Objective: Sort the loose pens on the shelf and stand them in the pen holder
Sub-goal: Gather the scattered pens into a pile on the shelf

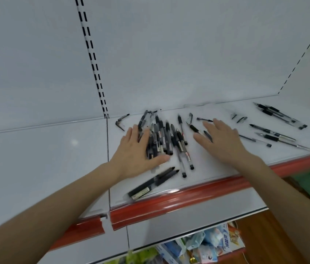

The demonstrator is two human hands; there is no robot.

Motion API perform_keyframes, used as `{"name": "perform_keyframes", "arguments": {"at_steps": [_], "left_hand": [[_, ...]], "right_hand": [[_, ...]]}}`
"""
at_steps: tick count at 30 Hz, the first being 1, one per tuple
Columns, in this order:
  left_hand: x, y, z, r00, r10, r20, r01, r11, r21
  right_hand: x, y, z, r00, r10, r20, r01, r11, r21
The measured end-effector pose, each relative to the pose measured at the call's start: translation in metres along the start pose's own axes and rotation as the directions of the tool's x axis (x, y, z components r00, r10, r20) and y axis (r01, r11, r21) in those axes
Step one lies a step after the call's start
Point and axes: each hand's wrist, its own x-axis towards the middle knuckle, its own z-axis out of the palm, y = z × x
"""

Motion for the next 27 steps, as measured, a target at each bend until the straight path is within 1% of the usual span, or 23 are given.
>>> {"name": "perform_keyframes", "arguments": {"at_steps": [2, 3, 6, 9, 11, 13, 14, 17, 19, 21, 23, 27], "left_hand": [[0.001, 0.010, 0.004, 1.000, -0.029, 0.011, 0.028, 1.000, 0.008], [0.004, 0.018, 0.006, 0.999, -0.041, 0.012, 0.041, 0.999, 0.002], [0.016, 0.041, 0.012, 0.998, -0.067, 0.004, 0.067, 0.998, -0.018], [0.021, 0.050, 0.009, 0.997, -0.080, -0.006, 0.080, 0.995, -0.052], [0.013, 0.041, 0.003, 1.000, -0.018, 0.014, 0.018, 0.998, -0.059], [-0.003, 0.031, -0.007, 0.995, 0.068, 0.073, -0.067, 0.998, -0.019], [-0.011, 0.026, -0.011, 0.989, 0.077, 0.124, -0.080, 0.997, 0.015], [-0.027, 0.021, -0.012, 0.968, 0.001, 0.251, -0.036, 0.990, 0.134], [-0.031, 0.024, -0.007, 0.961, -0.040, 0.275, 0.002, 0.991, 0.135], [-0.032, 0.028, -0.001, 0.968, -0.066, 0.242, 0.042, 0.994, 0.104], [-0.028, 0.036, 0.004, 0.980, -0.099, 0.175, 0.083, 0.992, 0.093], [-0.008, 0.058, 0.015, 0.975, -0.216, 0.047, 0.213, 0.975, 0.066]], "right_hand": [[-0.001, 0.022, -0.004, 0.995, 0.071, 0.071, -0.068, 0.997, -0.036], [0.000, 0.027, -0.003, 0.993, 0.076, 0.085, -0.072, 0.996, -0.050], [0.008, 0.027, 0.005, 0.997, 0.006, 0.075, -0.002, 0.999, -0.053], [0.015, 0.027, 0.004, 0.994, -0.066, 0.082, 0.065, 0.998, 0.022], [0.015, 0.036, -0.004, 0.992, -0.072, 0.100, 0.065, 0.995, 0.071], [0.012, 0.048, -0.010, 0.990, -0.083, 0.111, 0.075, 0.994, 0.076], [0.010, 0.053, -0.013, 0.989, -0.093, 0.115, 0.085, 0.993, 0.076], [0.009, 0.060, -0.013, 0.980, -0.144, 0.138, 0.140, 0.989, 0.038], [0.011, 0.062, -0.011, 0.971, -0.176, 0.159, 0.180, 0.984, -0.014], [0.014, 0.064, -0.011, 0.966, -0.189, 0.177, 0.198, 0.979, -0.037], [0.016, 0.066, -0.011, 0.964, -0.193, 0.182, 0.204, 0.978, -0.043], [0.022, 0.065, -0.006, 0.970, -0.185, 0.158, 0.200, 0.976, -0.088]]}}
